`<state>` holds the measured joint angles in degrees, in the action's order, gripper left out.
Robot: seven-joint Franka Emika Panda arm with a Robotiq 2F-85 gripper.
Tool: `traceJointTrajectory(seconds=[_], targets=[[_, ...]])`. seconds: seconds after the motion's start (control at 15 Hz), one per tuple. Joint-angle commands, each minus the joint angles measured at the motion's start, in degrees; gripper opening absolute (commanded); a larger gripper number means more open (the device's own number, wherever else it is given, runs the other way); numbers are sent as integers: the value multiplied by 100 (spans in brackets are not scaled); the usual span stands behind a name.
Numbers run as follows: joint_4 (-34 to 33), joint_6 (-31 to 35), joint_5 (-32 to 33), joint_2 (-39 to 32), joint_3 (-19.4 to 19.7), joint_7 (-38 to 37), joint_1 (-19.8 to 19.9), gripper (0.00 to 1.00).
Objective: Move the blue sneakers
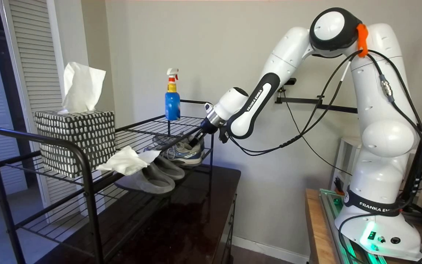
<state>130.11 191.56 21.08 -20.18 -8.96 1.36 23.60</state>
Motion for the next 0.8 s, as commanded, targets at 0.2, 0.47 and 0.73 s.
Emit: traceJointTrajectory(seconds=[0.2,0.47,0.73], targets=[[398,-332,-189,625,432,-125,-63,0],[450,-733,-131,920,703,-162,-107,0],[429,-923,-206,821,348,-117,87,0]])
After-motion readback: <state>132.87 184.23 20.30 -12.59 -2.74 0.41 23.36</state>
